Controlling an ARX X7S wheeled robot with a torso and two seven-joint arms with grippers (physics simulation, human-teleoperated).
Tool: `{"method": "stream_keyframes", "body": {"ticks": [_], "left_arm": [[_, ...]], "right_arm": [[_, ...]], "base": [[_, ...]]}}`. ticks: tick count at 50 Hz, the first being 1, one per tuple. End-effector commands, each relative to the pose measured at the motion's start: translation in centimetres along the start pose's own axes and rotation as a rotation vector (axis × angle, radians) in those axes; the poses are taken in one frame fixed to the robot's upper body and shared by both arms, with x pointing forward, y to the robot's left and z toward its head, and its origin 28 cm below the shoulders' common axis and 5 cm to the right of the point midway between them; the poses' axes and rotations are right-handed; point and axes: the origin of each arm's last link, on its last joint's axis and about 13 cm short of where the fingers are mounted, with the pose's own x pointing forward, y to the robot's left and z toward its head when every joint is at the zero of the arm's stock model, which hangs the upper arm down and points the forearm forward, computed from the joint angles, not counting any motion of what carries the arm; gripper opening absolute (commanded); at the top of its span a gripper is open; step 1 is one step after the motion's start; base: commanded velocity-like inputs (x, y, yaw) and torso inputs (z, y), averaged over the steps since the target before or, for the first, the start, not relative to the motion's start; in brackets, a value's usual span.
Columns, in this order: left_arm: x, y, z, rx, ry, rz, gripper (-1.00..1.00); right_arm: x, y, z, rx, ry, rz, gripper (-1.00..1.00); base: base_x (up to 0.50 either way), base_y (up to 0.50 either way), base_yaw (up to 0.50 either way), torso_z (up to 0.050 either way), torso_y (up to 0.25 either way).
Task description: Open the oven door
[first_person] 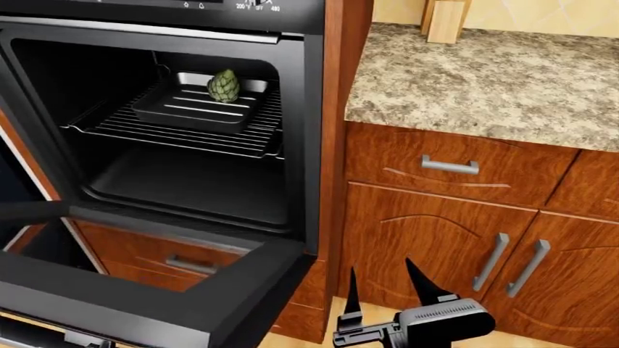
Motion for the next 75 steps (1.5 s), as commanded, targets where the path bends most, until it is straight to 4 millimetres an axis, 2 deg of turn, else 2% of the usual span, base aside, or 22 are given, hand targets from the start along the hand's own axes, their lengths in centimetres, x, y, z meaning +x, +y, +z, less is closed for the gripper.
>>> {"method": "stream_keyframes", "body": {"ticks": [1,23,75], "left_arm": [[0.6,0.7,-4.6,0.154,0.211,0.19,-1.0],[-1.9,-1.4,-4.3,0.138,0.249,0.145,-1.0],[-5.3,-3.7,-3.5,0.128,0.273,0.099,-1.0]], "right_arm": [[0.0,0.0,-0.1,-0.003,0.002,-0.001,1.0],[-0.1,0.0,-0.1,-0.006,-0.001,-0.003,1.0],[0.0,0.1,-0.3,-0.017,-0.001,0.0,1.0]], "base": [[0.0,0.01,0.01,0.0,0.011],[-0.01,0.0,0.01,0.002,0.003],[0.0,0.0,0.01,0.001,0.002]]}}
